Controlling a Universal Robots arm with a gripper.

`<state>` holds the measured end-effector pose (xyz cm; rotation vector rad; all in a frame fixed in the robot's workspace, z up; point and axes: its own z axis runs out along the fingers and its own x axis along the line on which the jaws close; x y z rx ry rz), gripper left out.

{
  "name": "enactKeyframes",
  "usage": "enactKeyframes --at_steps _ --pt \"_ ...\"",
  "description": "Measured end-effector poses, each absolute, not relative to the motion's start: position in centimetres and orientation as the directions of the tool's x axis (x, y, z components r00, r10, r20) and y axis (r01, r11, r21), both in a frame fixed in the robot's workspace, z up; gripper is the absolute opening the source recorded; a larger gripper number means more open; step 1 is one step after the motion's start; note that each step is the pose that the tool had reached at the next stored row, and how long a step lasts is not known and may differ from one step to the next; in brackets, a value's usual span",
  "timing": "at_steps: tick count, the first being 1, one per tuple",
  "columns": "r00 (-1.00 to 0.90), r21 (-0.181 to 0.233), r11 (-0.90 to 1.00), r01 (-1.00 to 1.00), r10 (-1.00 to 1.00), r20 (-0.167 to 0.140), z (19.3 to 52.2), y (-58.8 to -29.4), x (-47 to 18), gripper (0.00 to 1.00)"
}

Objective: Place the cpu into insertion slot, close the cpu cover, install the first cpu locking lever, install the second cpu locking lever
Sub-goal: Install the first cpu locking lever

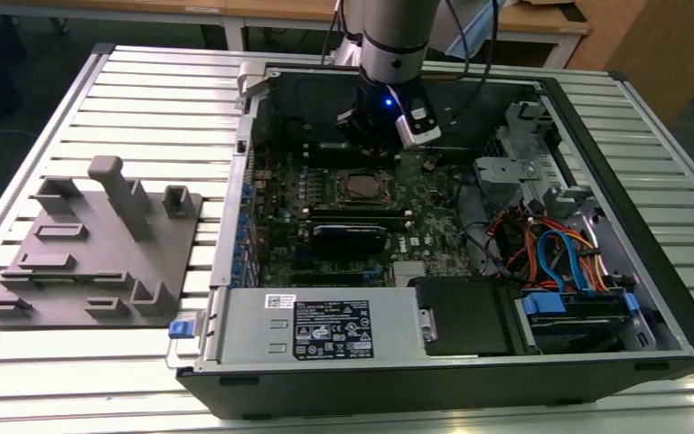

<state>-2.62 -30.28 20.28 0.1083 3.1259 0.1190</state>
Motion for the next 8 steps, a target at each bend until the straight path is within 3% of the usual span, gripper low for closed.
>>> enactKeyframes --at_steps 8 --pt "-0.998 0.077 0.995 0.069 0.070 -0.008 20.14 -30.28 -2.62 0.10"
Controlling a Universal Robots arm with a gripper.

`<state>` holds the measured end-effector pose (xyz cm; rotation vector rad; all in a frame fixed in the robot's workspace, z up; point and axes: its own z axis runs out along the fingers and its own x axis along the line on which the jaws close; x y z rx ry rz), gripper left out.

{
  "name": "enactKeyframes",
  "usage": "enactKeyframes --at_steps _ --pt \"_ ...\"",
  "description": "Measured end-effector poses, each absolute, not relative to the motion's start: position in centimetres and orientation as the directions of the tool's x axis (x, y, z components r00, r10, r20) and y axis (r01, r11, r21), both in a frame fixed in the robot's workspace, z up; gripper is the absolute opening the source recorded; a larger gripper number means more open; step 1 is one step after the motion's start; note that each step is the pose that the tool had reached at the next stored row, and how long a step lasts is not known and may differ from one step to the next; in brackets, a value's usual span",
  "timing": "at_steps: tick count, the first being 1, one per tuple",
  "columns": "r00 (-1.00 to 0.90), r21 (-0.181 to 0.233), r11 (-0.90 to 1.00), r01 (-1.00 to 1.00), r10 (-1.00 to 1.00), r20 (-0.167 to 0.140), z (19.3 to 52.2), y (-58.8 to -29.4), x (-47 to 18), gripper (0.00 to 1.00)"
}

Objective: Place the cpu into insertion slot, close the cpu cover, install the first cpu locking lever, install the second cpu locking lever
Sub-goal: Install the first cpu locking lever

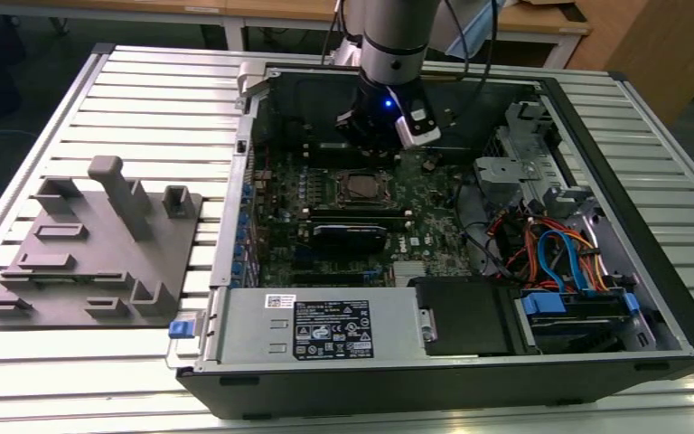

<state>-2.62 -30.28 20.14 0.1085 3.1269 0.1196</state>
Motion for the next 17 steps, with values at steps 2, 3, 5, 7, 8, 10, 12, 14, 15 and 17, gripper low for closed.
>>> enactKeyframes --at_steps 2,3,5,7,8,10,12,14,15,17 --pt "-0.998 0.077 0.995 0.069 0.070 -0.008 20.27 -30.28 -2.61 0.10" --pt "-0.998 0.077 0.995 0.069 0.070 -0.007 20.32 -30.28 -2.61 0.10" --pt "-0.998 0.077 0.995 0.069 0.069 -0.007 20.39 -30.28 -2.59 0.10" --pt "-0.998 0.078 0.995 0.069 0.070 -0.007 20.38 -30.28 -2.56 0.10" --pt "-0.998 0.078 0.995 0.069 0.070 -0.007 20.39 -30.28 -2.54 0.10" --pt "-0.998 0.077 0.995 0.069 0.070 -0.007 20.39 -30.28 -2.48 0.10" --pt "-0.998 0.077 0.995 0.069 0.070 -0.007 20.39 -30.28 -2.47 0.10" --pt "-0.998 0.078 0.995 0.069 0.070 -0.007 20.32 -30.28 -2.42 0.10" --pt "-0.998 0.077 0.995 0.069 0.070 -0.006 20.25 -30.28 -2.36 0.10" --pt "-0.998 0.077 0.995 0.069 0.070 -0.001 20.06 -30.29 -2.27 0.10"
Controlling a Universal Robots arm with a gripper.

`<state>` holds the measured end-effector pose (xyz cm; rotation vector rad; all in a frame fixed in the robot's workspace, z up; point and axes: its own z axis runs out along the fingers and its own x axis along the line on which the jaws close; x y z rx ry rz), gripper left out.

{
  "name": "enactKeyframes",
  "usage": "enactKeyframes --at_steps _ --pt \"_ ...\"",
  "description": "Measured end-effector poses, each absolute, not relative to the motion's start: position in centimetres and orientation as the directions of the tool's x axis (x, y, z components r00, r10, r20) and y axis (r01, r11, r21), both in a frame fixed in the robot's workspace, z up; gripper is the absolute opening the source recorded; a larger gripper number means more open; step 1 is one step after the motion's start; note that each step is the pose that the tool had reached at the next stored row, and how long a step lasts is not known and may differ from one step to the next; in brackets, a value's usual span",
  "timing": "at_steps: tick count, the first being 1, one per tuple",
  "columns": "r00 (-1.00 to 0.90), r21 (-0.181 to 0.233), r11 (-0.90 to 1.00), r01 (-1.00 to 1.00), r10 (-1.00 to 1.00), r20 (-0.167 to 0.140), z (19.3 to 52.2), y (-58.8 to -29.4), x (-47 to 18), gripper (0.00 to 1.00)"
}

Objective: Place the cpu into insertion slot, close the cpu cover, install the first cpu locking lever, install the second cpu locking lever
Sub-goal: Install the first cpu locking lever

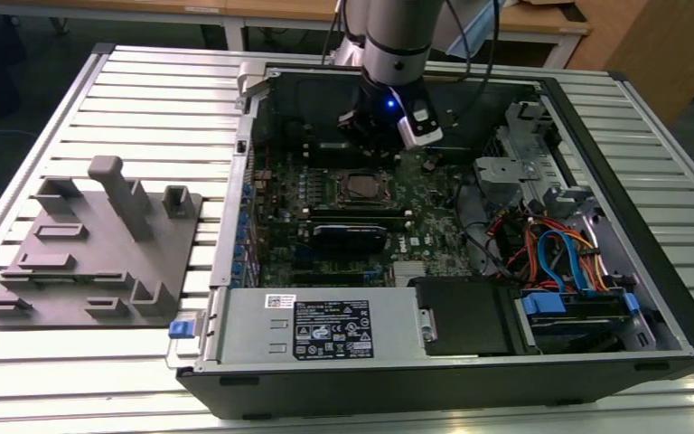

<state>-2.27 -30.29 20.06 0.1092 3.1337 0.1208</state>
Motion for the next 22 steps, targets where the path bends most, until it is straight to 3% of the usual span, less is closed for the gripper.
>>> enactKeyframes --at_steps 22 --pt "-0.998 0.069 0.995 0.069 0.070 0.001 20.04 -30.33 -2.25 0.10"
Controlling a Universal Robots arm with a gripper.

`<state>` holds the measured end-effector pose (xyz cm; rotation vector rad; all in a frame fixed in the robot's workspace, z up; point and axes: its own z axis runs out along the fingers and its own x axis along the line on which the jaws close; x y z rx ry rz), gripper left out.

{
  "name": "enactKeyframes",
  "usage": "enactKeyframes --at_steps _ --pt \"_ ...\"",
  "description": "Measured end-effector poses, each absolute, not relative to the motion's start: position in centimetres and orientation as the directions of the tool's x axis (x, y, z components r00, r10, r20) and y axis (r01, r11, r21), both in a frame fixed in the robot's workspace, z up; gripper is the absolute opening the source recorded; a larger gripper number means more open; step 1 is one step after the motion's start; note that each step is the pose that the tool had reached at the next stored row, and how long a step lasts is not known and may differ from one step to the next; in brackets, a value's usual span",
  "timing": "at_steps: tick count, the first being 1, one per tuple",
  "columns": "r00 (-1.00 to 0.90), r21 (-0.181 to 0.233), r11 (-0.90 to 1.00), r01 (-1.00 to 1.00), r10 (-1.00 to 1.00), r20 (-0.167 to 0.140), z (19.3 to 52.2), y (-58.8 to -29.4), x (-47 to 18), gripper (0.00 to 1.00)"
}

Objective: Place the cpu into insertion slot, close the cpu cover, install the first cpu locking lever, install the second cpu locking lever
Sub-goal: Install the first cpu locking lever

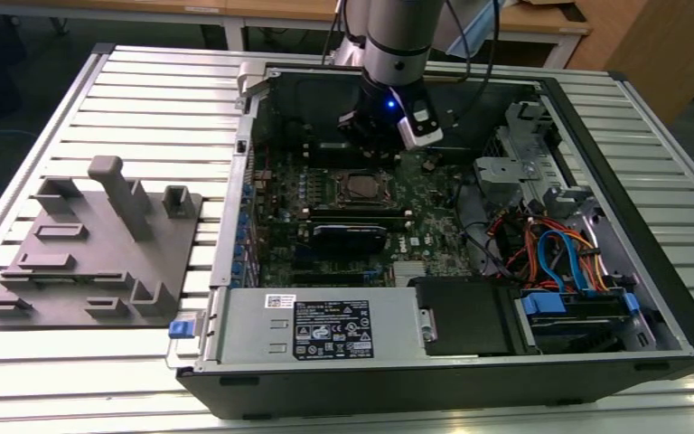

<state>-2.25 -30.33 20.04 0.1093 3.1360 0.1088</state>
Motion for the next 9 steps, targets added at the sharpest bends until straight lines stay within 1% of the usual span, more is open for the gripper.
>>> enactKeyframes --at_steps 9 --pt "-0.998 0.060 0.996 0.070 0.070 0.001 19.59 -30.42 -2.28 0.10"
